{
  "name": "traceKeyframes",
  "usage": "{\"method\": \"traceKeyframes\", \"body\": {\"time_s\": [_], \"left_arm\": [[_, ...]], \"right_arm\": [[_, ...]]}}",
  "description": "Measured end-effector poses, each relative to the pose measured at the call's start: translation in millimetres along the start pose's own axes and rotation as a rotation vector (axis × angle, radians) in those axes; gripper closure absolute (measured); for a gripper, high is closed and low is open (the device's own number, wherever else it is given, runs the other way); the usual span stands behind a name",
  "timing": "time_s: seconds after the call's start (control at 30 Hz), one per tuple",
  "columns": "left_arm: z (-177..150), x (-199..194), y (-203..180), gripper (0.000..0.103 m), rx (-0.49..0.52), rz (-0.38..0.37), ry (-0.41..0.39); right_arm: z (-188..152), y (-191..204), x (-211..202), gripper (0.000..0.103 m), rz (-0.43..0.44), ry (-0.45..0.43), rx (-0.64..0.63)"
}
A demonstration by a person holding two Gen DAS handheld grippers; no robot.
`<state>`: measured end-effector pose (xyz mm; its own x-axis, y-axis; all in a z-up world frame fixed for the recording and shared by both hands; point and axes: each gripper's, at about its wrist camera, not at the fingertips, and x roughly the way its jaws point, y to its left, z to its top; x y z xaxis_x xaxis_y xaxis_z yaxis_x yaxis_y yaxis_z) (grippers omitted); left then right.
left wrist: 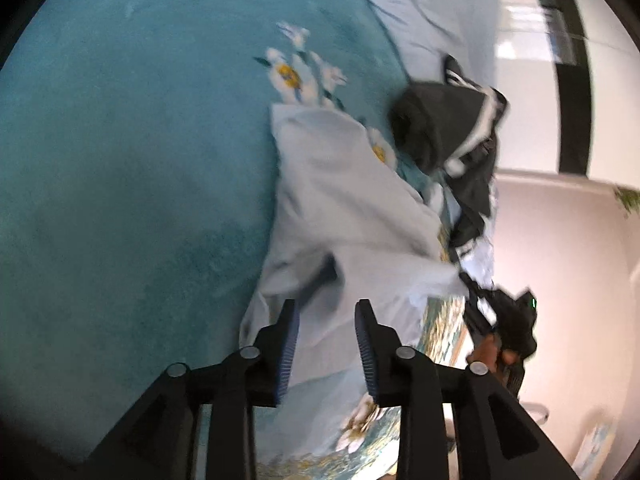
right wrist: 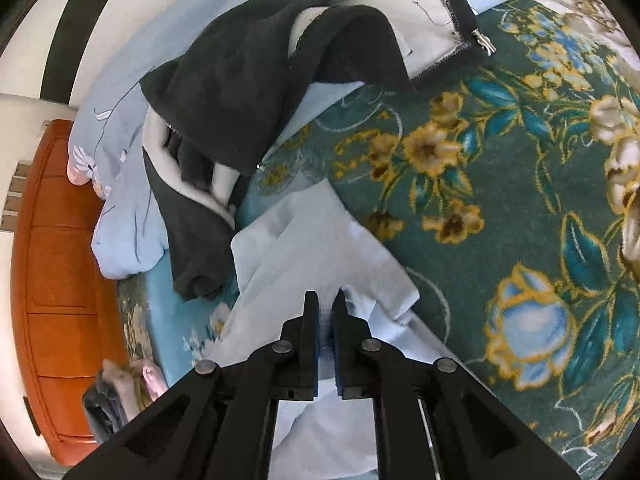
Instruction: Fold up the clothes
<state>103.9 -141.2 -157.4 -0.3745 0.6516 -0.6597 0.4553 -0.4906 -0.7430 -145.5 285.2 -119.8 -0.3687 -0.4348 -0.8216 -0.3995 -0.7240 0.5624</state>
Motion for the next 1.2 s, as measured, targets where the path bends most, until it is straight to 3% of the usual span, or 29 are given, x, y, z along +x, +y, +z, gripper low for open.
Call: {"method": "traceKeyframes", "body": {"time_s": [0.03,0.07,0.13,0.3,0.7,0.73,0.8,0.83,0.93,0.97,1.03,1.1,1.2], "left_arm": [[-3.1,4.8,-3.2,0.060,0.027,0.015,0.006],[-6.1,9.7,-6.8,0.059,0.055,0.032,0.013],[-10.9,21.9,-13.8,0.059,0.111,0.074,0.027],[-7.7,35.6,-8.2,0.059,0.102,0.123,0.017],[-10.2,19.3,20.5,0.049,0.003,-0.006,-0.006],[-9.8,18.6,22.3,0.049,-0.002,-0.017,-0.007],[-9.2,18.8,24.5,0.049,-0.002,-0.032,-0.003],[-9.4,18.6,25.0,0.050,0.004,-0.039,-0.001],[-10.0,18.6,24.7,0.056,0.023,-0.059,0.006],[-10.4,18.7,23.3,0.064,0.034,-0.068,0.006],[-10.9,19.5,18.0,0.070,0.064,-0.089,0.015],[-11.6,19.2,14.6,0.089,0.086,-0.093,0.021],[-15.4,14.2,12.5,0.100,0.101,-0.084,0.027]], "right_arm": [[0.2,0.4,-1.6,0.091,-0.005,-0.006,-0.014],[0.4,0.9,-3.4,0.073,-0.011,-0.012,-0.030],[-3.4,0.6,-9.8,0.057,-0.022,-0.038,-0.048],[-14.3,-12.6,-17.0,0.057,-0.026,-0.032,-0.050],[-13.0,12.2,18.9,0.056,-0.039,-0.030,0.023],[-14.7,15.2,20.8,0.059,-0.048,-0.031,0.020],[-17.7,21.9,22.8,0.092,-0.101,-0.037,0.011],[-18.2,24.8,21.6,0.098,-0.101,-0.034,0.001],[-19.6,33.7,17.7,0.099,-0.095,-0.024,-0.031],[-22.4,40.0,11.6,0.098,-0.085,-0.029,-0.063],[-27.7,47.8,0.7,0.099,-0.081,-0.039,-0.100],[-31.8,52.7,-9.2,0.099,-0.079,-0.048,-0.116],[-34.6,55.9,-20.7,0.098,-0.095,-0.065,-0.107]]}}
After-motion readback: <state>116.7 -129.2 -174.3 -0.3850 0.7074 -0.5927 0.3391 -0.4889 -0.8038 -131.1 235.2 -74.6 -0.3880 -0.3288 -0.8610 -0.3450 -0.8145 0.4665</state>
